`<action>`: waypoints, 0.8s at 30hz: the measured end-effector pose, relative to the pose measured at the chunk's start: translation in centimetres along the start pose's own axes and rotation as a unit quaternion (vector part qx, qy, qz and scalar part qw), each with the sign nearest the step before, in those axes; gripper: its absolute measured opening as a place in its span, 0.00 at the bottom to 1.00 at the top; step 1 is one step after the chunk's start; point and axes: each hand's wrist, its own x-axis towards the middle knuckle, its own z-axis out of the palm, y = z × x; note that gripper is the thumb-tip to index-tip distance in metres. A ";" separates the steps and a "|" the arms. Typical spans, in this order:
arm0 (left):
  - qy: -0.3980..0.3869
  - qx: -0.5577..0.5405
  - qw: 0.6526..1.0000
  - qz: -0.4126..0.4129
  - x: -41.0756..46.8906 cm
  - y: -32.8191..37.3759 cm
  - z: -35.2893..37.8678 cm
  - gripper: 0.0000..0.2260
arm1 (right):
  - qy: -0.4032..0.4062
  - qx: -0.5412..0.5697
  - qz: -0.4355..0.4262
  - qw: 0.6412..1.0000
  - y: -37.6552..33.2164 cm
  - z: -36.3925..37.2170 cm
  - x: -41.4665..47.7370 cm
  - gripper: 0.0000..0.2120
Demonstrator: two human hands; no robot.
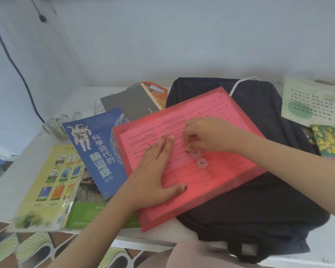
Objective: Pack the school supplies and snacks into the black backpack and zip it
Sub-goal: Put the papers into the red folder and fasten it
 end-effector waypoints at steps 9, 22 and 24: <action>0.008 0.055 0.998 0.016 0.0 -0.4 0.5 0.38 | 0.036 0.037 0.043 0.998 2.1 0.6 -3.0 0.03; 0.011 0.064 0.998 0.017 0.0 -0.4 0.6 0.37 | 0.060 -0.144 -0.079 0.985 -1.2 2.1 -9.4 0.10; 0.014 0.066 0.998 0.018 0.0 -0.4 0.6 0.37 | 0.060 -0.153 -0.091 0.982 -2.2 2.5 -9.4 0.12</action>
